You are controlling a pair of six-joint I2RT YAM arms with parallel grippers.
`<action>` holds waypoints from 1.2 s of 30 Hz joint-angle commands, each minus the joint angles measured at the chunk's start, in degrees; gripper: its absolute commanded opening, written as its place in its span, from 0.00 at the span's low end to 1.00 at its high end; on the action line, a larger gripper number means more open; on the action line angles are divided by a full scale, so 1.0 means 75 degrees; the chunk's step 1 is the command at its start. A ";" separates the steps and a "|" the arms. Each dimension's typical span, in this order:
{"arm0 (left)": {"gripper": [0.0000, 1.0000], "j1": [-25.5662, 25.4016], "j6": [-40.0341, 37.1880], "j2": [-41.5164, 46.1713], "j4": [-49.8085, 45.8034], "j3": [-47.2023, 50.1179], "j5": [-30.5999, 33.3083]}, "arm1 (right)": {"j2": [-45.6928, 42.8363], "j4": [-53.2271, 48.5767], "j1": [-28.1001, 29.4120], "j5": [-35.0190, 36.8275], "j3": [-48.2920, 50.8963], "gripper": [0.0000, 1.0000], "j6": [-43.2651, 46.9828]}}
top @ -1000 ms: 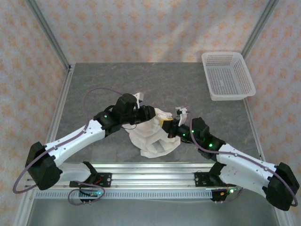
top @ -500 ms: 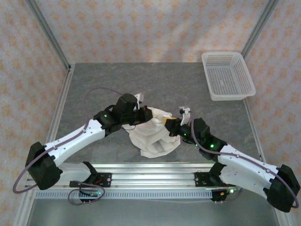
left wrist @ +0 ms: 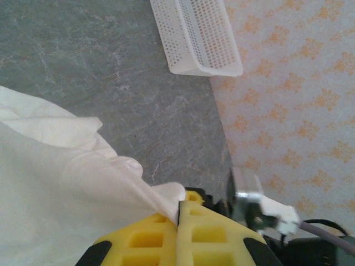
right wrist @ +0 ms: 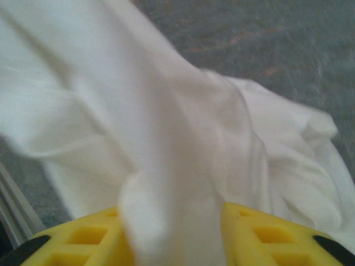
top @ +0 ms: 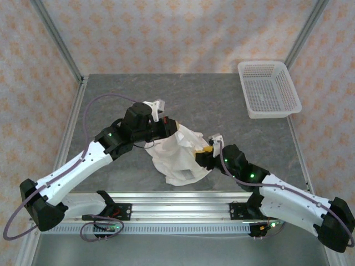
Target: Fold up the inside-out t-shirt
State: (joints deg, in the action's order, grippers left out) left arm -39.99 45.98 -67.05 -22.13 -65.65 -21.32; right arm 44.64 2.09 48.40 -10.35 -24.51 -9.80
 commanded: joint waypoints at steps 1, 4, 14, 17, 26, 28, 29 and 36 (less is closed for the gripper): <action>0.00 0.0058 -0.0129 -0.0016 0.0209 -0.0093 -0.0157 | -0.0078 -0.0185 0.0074 0.0296 -0.0698 0.48 0.1388; 0.00 0.0058 -0.0211 0.0022 0.0086 -0.0130 -0.0105 | 0.0172 -0.0142 0.0073 0.0380 -0.1153 0.53 0.2257; 0.00 0.0058 -0.0371 0.0188 0.0051 -0.0165 -0.0224 | 0.2242 -0.0711 -0.0071 0.0203 -0.2811 0.26 0.3512; 0.00 0.0140 -0.0839 0.0310 -0.0431 -0.0266 0.0242 | 0.2460 -0.0712 -0.0203 -0.1126 -0.3138 0.00 0.2947; 0.01 0.1828 -0.0838 -0.0530 0.0330 0.0242 -0.1033 | 0.2036 0.0698 -0.0249 -0.5192 -0.3224 0.00 -0.0602; 0.16 0.1848 -0.0843 -0.0480 0.0495 0.0201 -0.1072 | 0.1910 0.0711 -0.0257 -0.4664 -0.3152 0.00 -0.0703; 0.22 0.1840 -0.0873 -0.0427 0.0493 0.0175 -0.1043 | 0.1852 0.0754 -0.0271 -0.4399 -0.3102 0.00 -0.0730; 0.43 0.1923 -0.1758 0.0536 -0.0654 0.0274 -0.0291 | 0.1840 0.1384 -0.0719 -0.3873 -0.2862 0.00 -0.1102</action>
State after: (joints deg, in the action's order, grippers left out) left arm -25.82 37.65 -68.25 -23.73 -64.14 -27.46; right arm 59.24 7.66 44.07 -39.62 -46.81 -15.27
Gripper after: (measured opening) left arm 0.417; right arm 0.042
